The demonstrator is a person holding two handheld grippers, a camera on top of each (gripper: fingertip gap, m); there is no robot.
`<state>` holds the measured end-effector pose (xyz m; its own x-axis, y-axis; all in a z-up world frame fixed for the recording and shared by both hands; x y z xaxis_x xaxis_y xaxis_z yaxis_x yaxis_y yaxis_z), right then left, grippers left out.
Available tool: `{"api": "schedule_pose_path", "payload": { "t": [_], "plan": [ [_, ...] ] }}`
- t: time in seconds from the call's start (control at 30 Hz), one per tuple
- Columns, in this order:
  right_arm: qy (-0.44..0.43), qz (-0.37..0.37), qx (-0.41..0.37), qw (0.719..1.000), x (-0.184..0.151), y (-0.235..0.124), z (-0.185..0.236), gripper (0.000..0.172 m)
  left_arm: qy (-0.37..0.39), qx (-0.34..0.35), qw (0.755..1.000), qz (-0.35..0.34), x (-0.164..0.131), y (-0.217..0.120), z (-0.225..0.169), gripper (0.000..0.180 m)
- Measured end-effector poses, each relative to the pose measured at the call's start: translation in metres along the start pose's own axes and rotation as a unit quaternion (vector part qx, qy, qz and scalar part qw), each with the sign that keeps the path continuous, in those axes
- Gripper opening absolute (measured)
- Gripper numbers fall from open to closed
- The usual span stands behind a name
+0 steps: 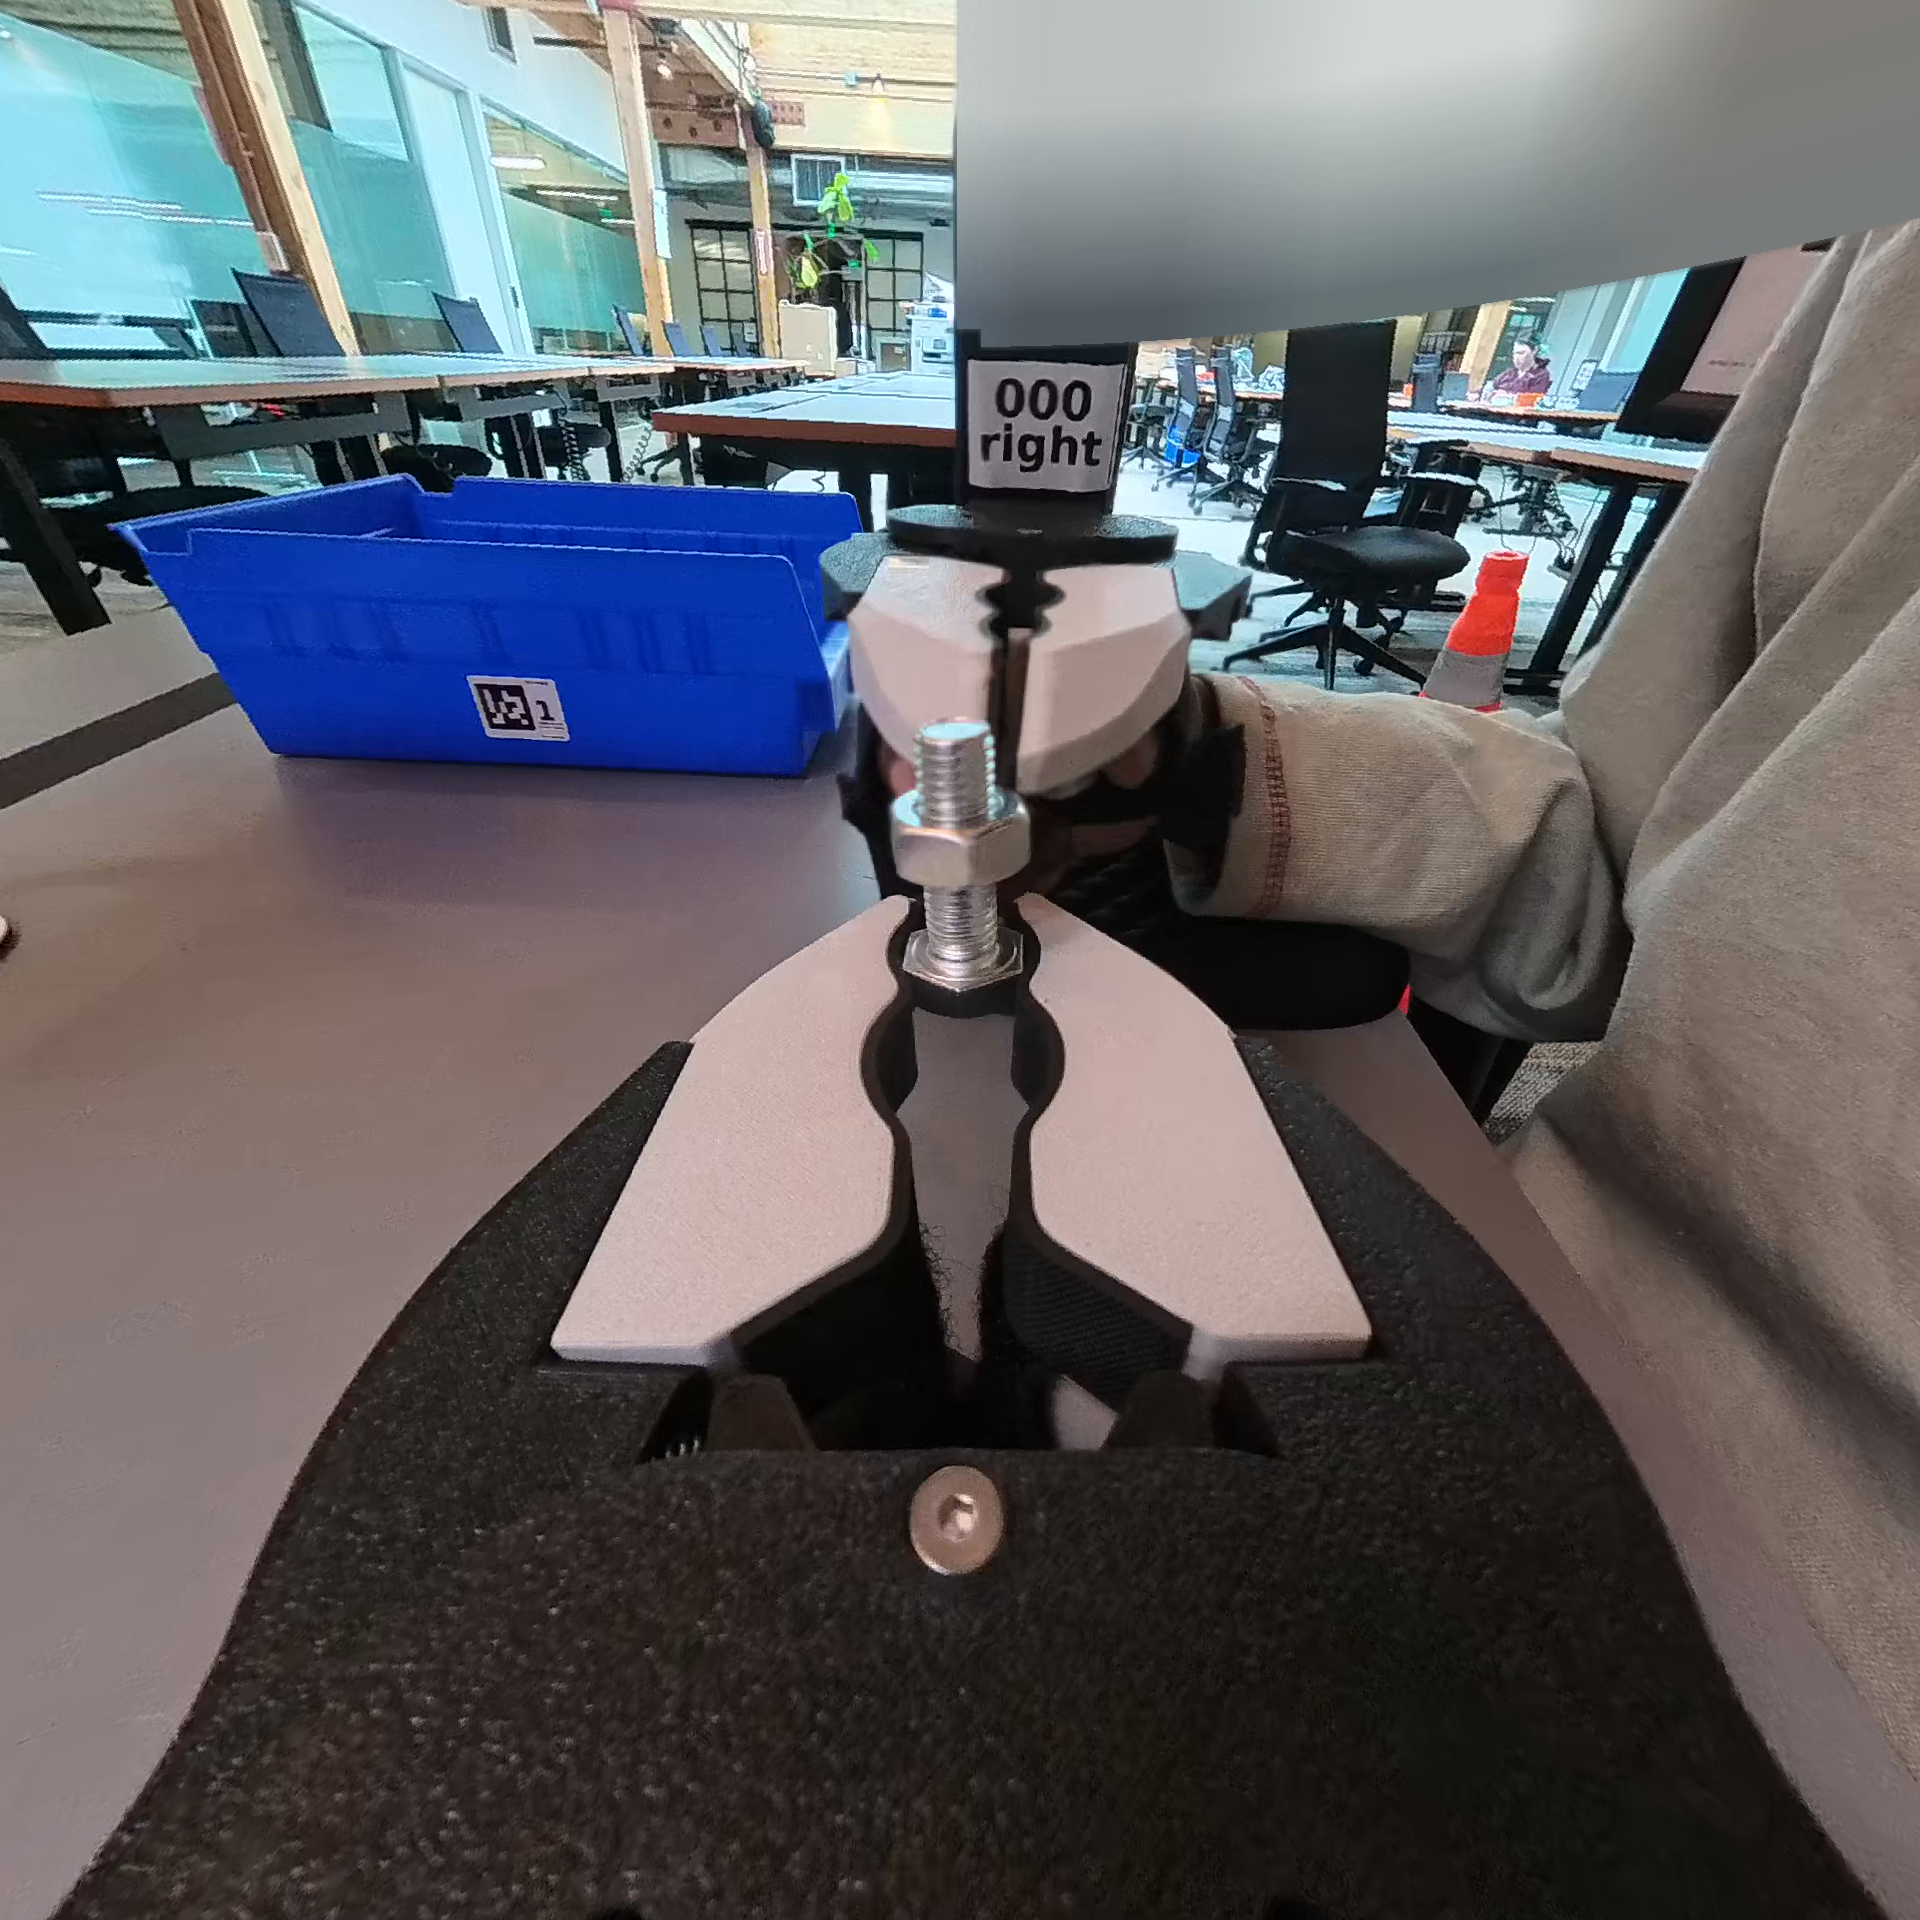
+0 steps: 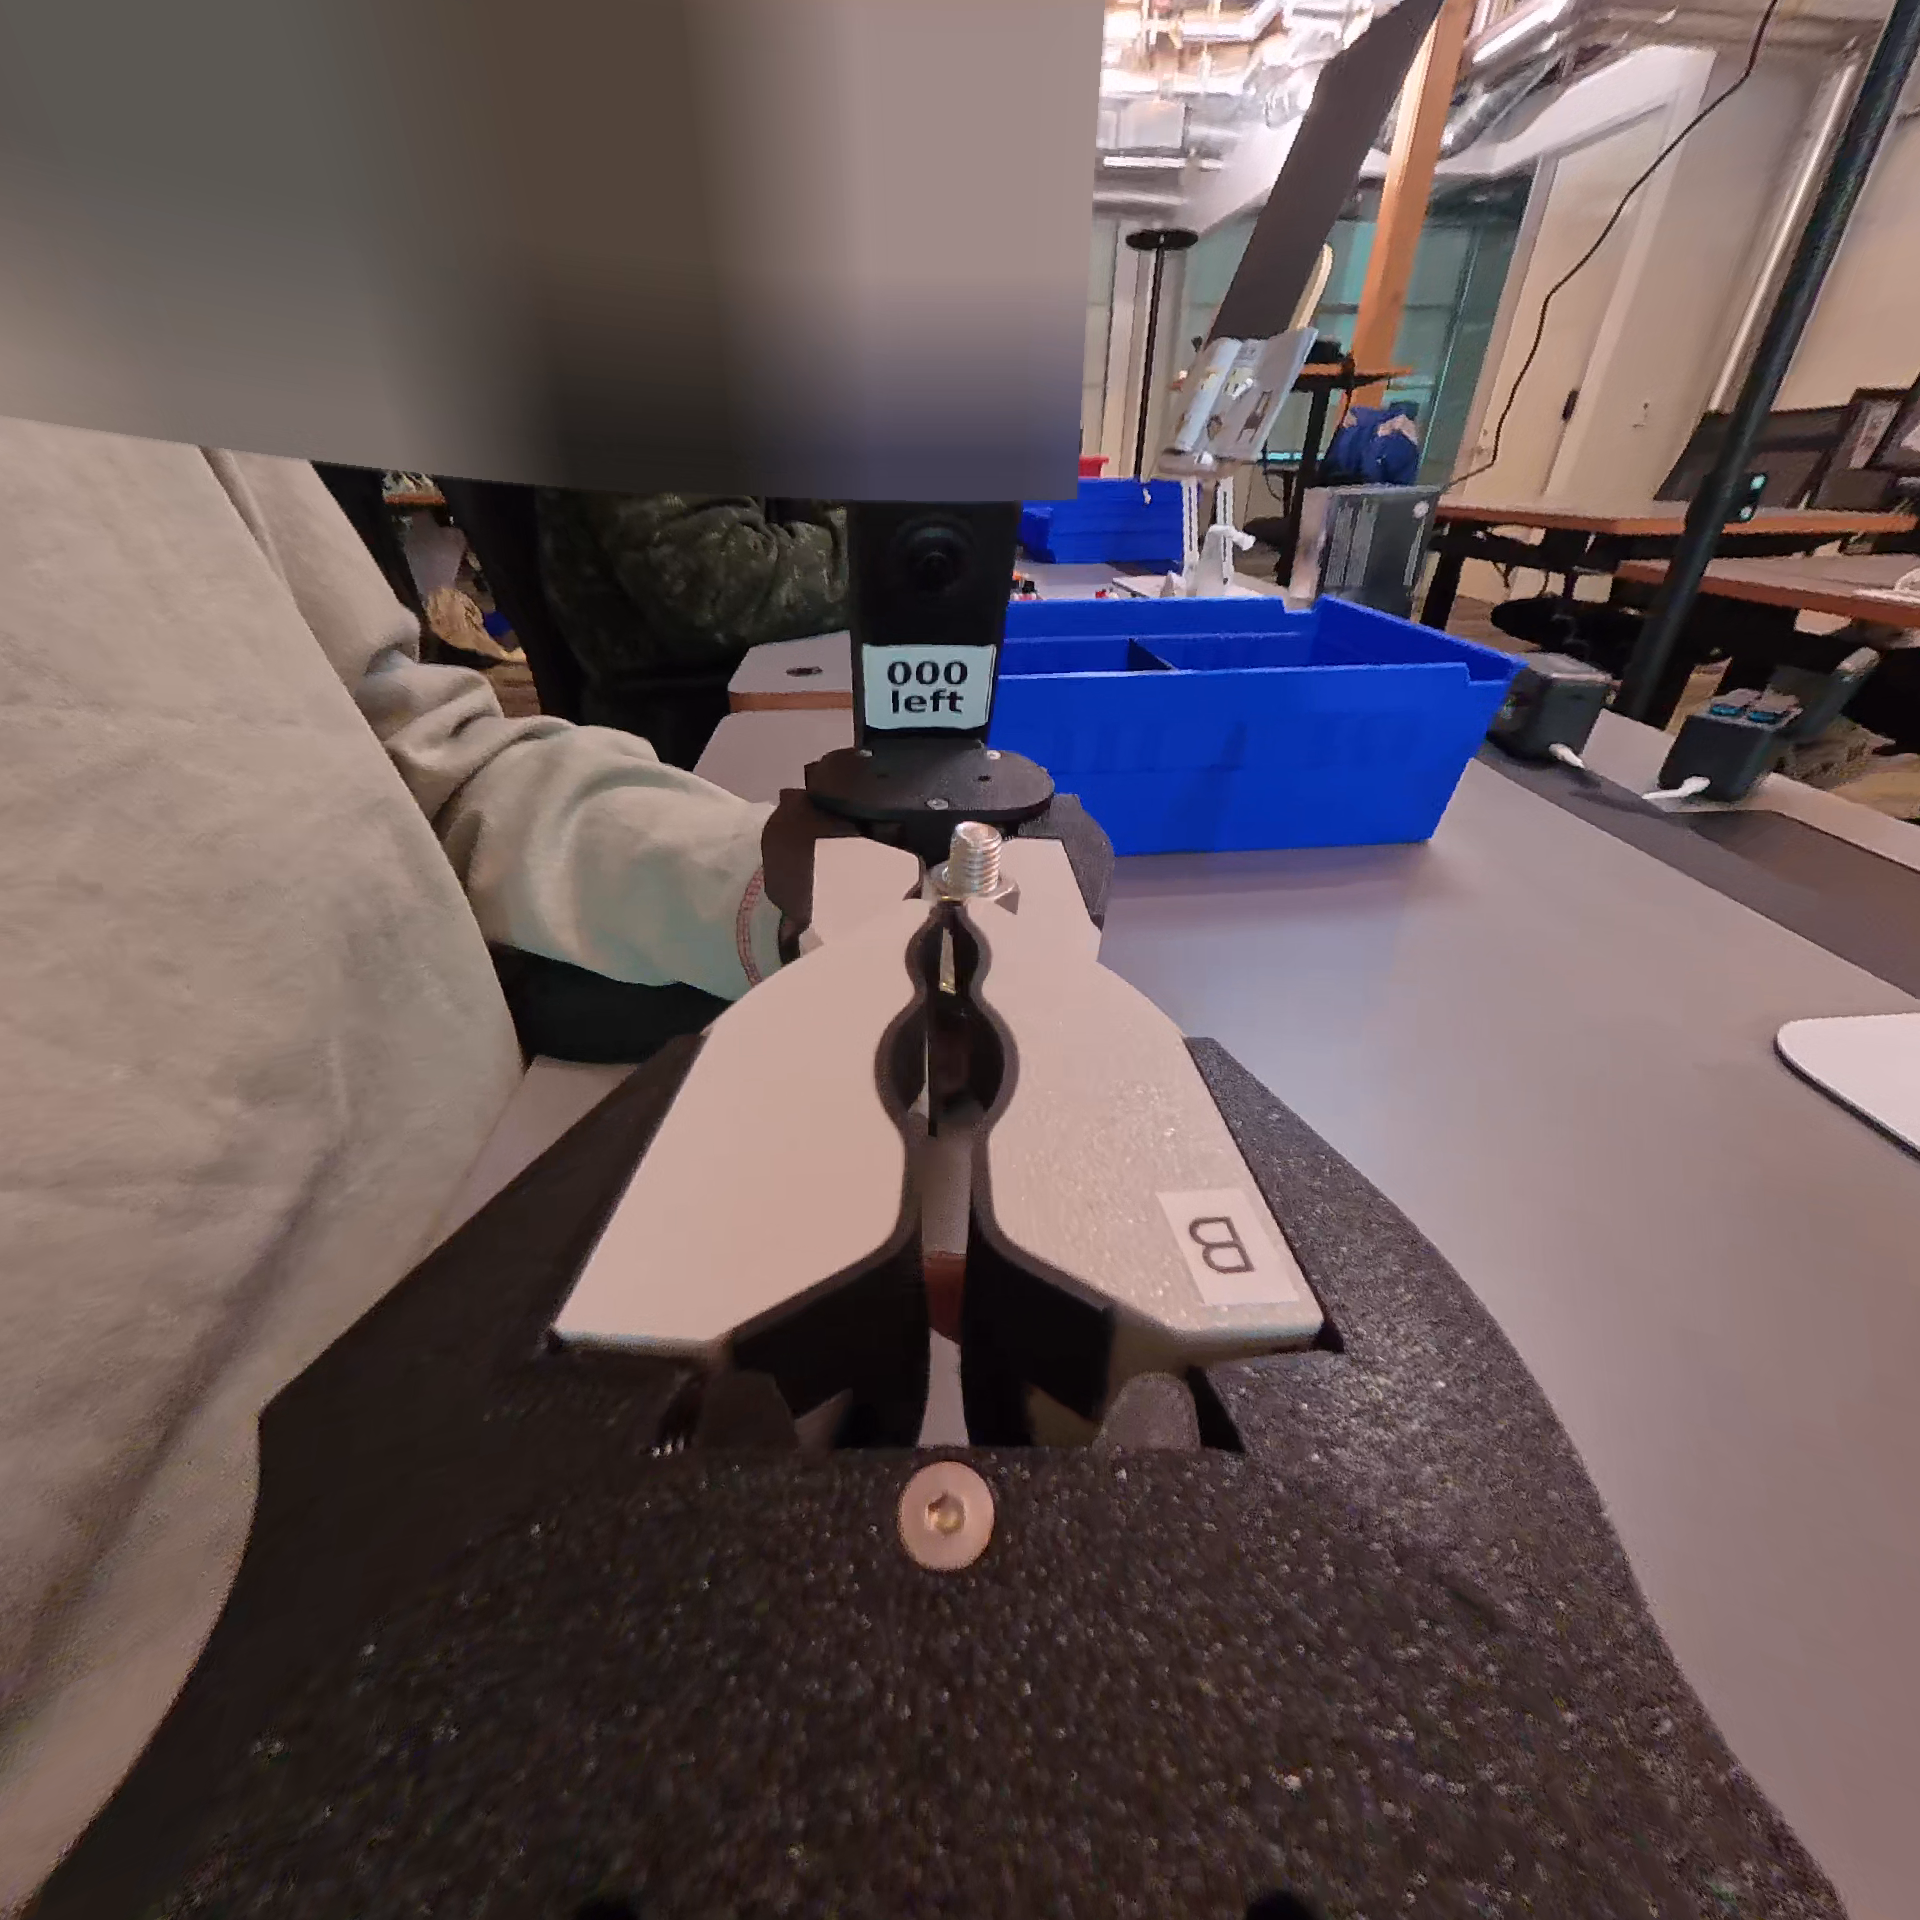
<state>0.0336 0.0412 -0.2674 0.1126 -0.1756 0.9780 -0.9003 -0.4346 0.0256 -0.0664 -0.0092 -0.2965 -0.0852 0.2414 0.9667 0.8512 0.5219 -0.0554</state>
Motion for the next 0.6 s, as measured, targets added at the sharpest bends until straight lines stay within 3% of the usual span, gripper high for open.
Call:
{"api": "schedule_pose_path", "payload": {
  "t": [0.1, 0.23, 0.33, 0.5, 0.6],
  "plan": [
    [0.002, -0.004, -0.013, 1.000, 0.000, -0.001, -0.002, 0.006, -0.001, 0.000, 1.000, -0.001, 0.000, 0.000, 0.000, 0.013],
    [-0.003, -0.005, -0.022, 1.000, -0.001, 0.008, -0.001, 0.036, 0.003, -0.002, 1.000, 0.004, -0.001, 0.001, -0.001, 0.013],
    [-0.001, -0.001, -0.007, 1.000, -0.003, 0.017, 0.002, 0.049, 0.006, -0.003, 1.000, 0.008, -0.001, 0.001, -0.001, 0.013],
    [-0.011, 0.019, 0.021, 1.000, -0.006, 0.026, 0.009, 0.052, 0.009, -0.002, 1.000, 0.013, -0.002, 0.002, -0.002, 0.013],
    [-0.017, 0.021, 0.020, 0.999, -0.005, 0.024, 0.009, 0.045, 0.004, -0.001, 1.000, 0.005, -0.001, 0.001, -0.001, 0.013]
  ]
}}
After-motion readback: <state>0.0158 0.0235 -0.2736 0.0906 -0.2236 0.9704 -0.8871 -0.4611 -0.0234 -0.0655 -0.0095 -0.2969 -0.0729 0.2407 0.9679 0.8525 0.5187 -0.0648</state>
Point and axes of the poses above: each gripper's, where its closed fingertips meet, y out along the fingers, x out of its top, z = x × y across the jaws, the point moved 7 cm from there along -y, back along the fingers, and after that the axes turned 12 degrees about -y, right-handed, at the moved point
